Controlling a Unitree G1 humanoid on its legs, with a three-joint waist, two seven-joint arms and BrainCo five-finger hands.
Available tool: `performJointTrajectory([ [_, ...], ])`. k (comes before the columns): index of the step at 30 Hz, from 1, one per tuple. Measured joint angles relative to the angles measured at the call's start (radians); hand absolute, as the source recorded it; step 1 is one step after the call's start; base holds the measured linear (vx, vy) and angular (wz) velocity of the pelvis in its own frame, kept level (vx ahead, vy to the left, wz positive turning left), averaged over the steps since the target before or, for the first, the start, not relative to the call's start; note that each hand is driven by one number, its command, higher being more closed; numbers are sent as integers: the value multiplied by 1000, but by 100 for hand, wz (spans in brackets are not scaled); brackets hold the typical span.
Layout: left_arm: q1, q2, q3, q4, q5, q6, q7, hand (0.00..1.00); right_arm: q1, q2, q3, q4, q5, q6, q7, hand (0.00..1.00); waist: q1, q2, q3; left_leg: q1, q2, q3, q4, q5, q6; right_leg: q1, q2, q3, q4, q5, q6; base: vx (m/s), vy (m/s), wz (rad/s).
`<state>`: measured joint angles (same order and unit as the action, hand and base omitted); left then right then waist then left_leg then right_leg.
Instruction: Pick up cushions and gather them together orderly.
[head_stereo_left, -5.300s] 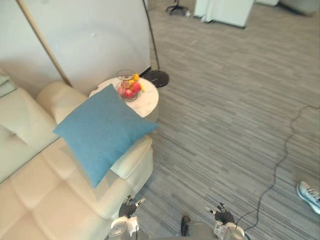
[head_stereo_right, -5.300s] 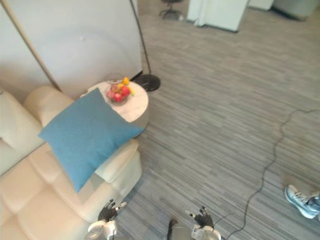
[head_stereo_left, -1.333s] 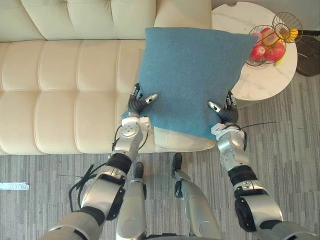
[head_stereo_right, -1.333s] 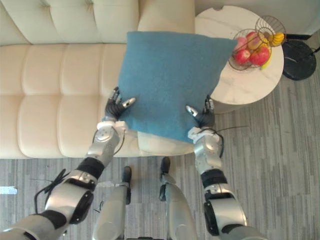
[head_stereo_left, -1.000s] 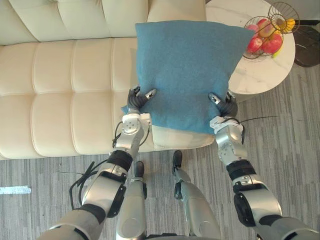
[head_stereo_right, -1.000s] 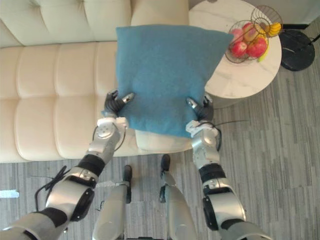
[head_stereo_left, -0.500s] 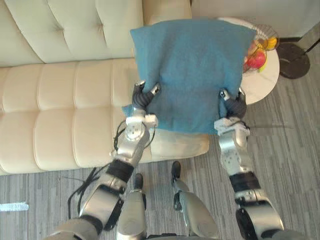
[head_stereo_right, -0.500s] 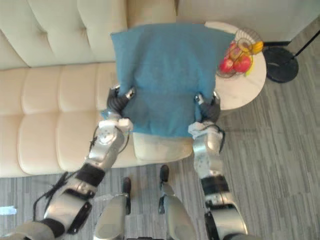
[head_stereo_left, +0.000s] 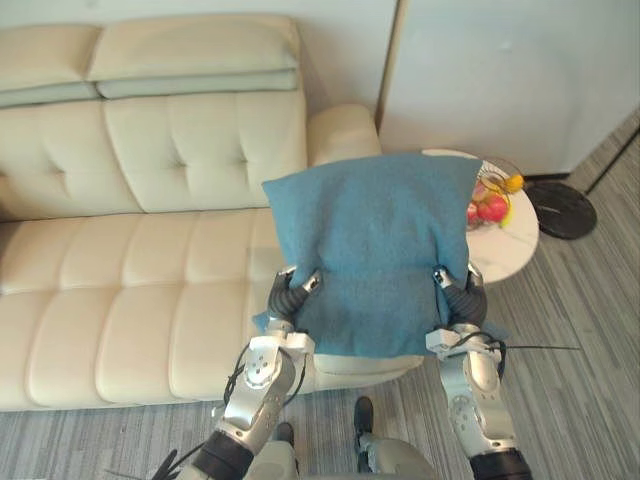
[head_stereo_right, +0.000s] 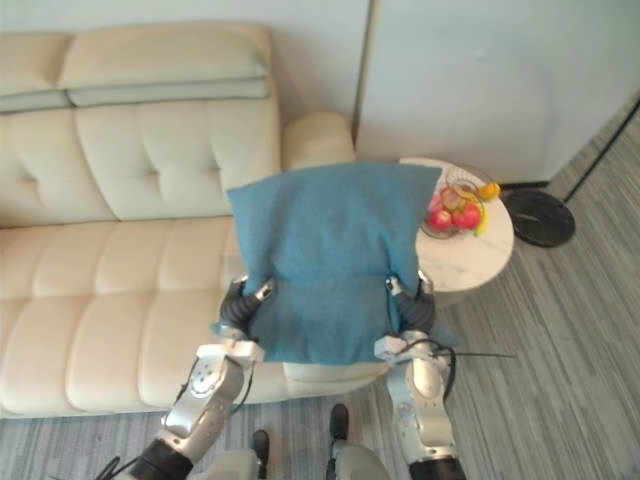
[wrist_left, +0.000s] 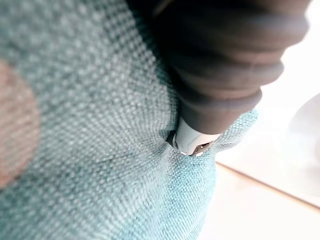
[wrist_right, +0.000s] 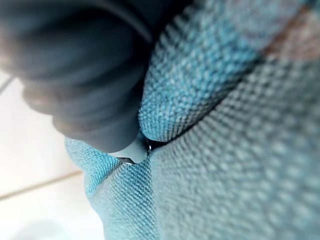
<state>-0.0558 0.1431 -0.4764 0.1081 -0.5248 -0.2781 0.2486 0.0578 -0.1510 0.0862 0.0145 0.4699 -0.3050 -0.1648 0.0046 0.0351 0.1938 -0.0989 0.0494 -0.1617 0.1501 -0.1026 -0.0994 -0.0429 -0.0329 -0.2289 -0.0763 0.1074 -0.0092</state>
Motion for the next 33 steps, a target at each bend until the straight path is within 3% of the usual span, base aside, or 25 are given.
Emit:
performJointTrajectory([
  [1,-5,-2,-5,0,0,0,0,100,1,-15,0,0,0,-4,-2,100,-3,6,-5,-47,-14,-44,12,32,-11,-29,-20,-68,34,-23,1,-124,26,171],
  [3,-6,-3,-6,-6,0,0,0,100,-4,-25,0,0,-1,-5,-4,100,5,13,-9,-91,-21,-26,-9,87,-17,-71,-48,-136,92,-58,-6,-143,31,139],
  [4,-6,-5,-6,-7,-1,0,1,100,-10,-27,0,0,-15,-2,-9,100,11,30,-17,-105,-2,36,-65,92,7,-87,-64,-194,118,-75,-15,-159,12,131],
  [7,-9,-9,-4,-13,-8,-1,3,100,-50,-30,0,-1,-78,1,-36,100,31,25,-16,-168,58,267,59,46,77,-111,-152,-281,161,-67,-15,-101,87,97],
  [8,-9,-10,-4,-17,-9,-1,3,100,-57,-38,0,-1,-79,1,-37,100,30,27,-17,-161,80,306,124,42,76,-108,-188,-294,173,-62,-6,-53,195,64],
  [10,-8,-12,-5,-28,-9,-1,3,100,-59,-51,-1,-1,-79,1,-38,100,25,26,-17,-134,123,354,171,19,76,-93,-215,-311,167,-44,21,-52,279,43],
  [11,-7,-18,-7,-40,-9,-2,3,100,-61,-61,-4,-1,-79,-1,-38,100,12,50,-33,-98,175,413,162,12,74,-81,-223,-327,156,-22,52,-75,488,58],
  [12,-10,-24,-8,-41,-9,-5,2,100,-64,-56,-9,0,-79,-2,-39,100,-14,49,-43,-70,158,440,97,-12,-11,-72,-242,-334,133,7,83,-72,517,55],
  [13,-9,-20,-8,-40,-10,-8,2,100,-61,-46,-10,1,-79,-2,-39,100,-21,30,-46,-70,130,442,86,-2,-8,-70,-259,-333,113,26,81,-35,386,46],
  [14,1,-6,-15,-38,-18,-13,2,100,-52,-26,-11,2,-80,1,-39,100,-24,-10,-65,-67,84,438,50,11,8,-66,-278,-317,87,34,84,2,247,34],
  [15,1,1,-22,-36,-28,-12,2,100,-46,-19,-16,3,-87,1,-39,100,-25,-23,-73,-65,61,428,37,19,19,-56,-281,-304,84,38,99,52,239,39],
  [18,1,3,-34,-36,-28,-11,2,100,-42,-11,-35,9,-116,8,-38,100,-21,-27,-75,-58,14,403,39,16,41,-47,-315,-268,146,42,93,49,206,32],
  [19,4,7,-40,-35,-28,-8,-2,100,-35,-8,-45,33,-116,13,-33,100,-22,-23,-72,-18,5,381,3,24,60,-95,-304,-76,283,-39,44,25,230,36],
  [20,4,10,-40,-33,-27,-7,-5,100,-35,-3,-45,42,-116,13,-33,100,-26,-24,-73,-7,10,375,-7,32,64,-107,-277,-6,318,-79,62,42,104,58],
  [21,4,15,-40,-27,-28,-7,-10,100,-30,8,-45,54,-113,15,-32,100,-47,-27,-74,16,11,355,-34,49,65,-111,-184,129,389,-160,87,26,-56,46],
  [22,5,17,-40,-18,-28,-9,-13,100,-32,18,-45,57,-112,15,-31,100,-46,-37,-78,32,-1,349,-48,53,62,-109,-155,120,383,-193,59,32,-66,33],
  [28,0,39,-54,-14,-27,5,-18,100,-32,13,-51,83,-74,20,-10,100,-72,-40,-80,-2,-6,324,-64,72,50,-86,-133,149,285,-202,56,32,-32,5],
  [29,0,40,-78,-13,-28,13,-18,100,-5,13,-67,83,-70,22,-10,100,-80,-44,-78,4,-7,296,-54,69,47,-58,-129,161,284,-237,60,45,-96,55],
  [31,1,32,-101,-13,-27,21,-20,100,31,16,-81,82,-53,26,-10,100,-81,-43,-78,-4,6,263,9,43,32,-20,-123,125,294,-253,66,40,-120,54],
  [33,8,24,-96,-20,-27,20,-26,100,66,31,-81,34,-35,35,-11,100,-60,-35,-80,-63,73,277,212,-36,12,17,-87,108,306,-284,49,-5,-104,11],
])
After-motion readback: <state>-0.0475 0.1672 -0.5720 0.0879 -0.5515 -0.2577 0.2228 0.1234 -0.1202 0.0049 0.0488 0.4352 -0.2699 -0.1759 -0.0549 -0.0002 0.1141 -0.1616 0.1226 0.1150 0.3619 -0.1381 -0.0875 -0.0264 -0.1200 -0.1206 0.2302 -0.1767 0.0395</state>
